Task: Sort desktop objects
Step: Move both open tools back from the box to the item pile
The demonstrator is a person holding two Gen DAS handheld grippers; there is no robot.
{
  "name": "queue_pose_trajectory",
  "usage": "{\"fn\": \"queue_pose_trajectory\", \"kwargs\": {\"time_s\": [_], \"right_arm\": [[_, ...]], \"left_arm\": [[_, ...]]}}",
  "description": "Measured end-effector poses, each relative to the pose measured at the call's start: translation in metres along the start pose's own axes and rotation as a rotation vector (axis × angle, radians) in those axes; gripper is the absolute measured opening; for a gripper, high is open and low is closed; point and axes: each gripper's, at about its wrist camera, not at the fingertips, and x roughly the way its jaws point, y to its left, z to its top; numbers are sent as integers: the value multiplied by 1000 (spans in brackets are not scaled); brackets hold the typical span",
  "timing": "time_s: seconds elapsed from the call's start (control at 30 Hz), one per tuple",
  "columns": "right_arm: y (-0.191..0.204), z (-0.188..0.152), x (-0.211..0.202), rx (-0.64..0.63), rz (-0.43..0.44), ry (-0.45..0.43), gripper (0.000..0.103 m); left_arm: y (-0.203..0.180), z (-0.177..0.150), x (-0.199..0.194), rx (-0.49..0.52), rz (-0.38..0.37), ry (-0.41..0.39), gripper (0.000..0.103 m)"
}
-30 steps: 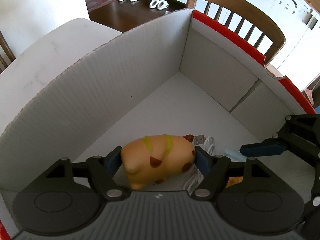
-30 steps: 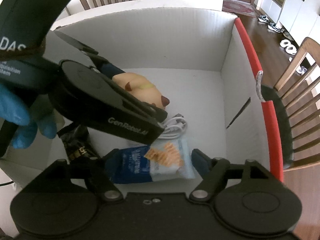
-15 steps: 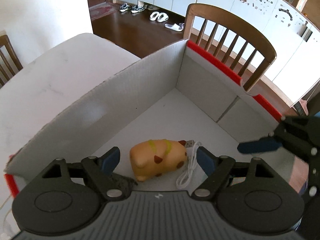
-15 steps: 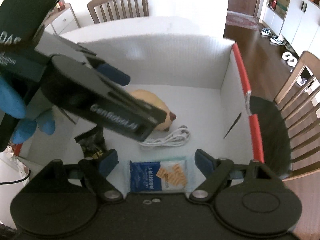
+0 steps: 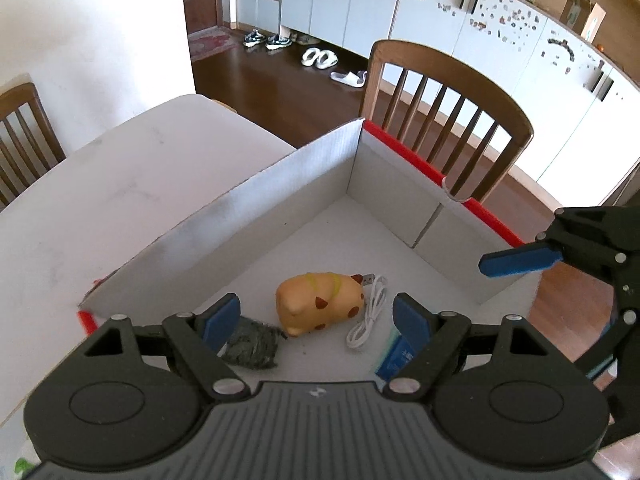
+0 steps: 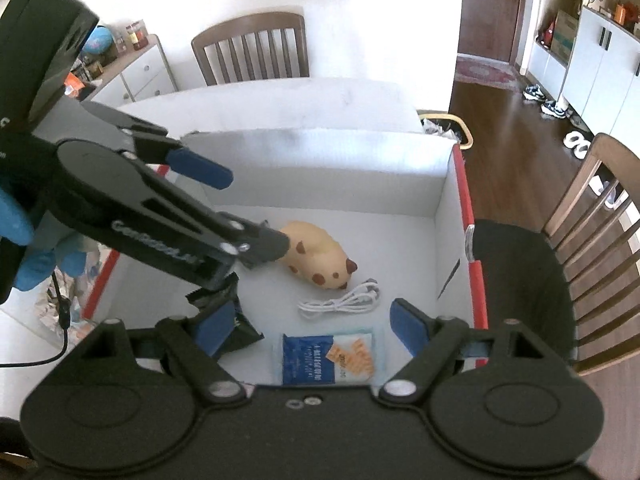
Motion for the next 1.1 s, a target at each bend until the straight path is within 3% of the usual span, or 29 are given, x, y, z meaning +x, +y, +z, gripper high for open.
{"fn": "queue_pose_trajectory", "kwargs": {"time_s": [0.27, 0.57, 1.1], "right_arm": [[8, -1, -28, 10, 3, -42, 88], [16, -6, -31, 29, -16, -64, 88], [43, -15, -39, 46, -24, -105, 92]], "left_arm": [[2, -13, -29, -11, -37, -33, 83], [7, -41, -57, -31, -78, -63, 83], [16, -86, -88, -53, -80, -99, 85]]}}
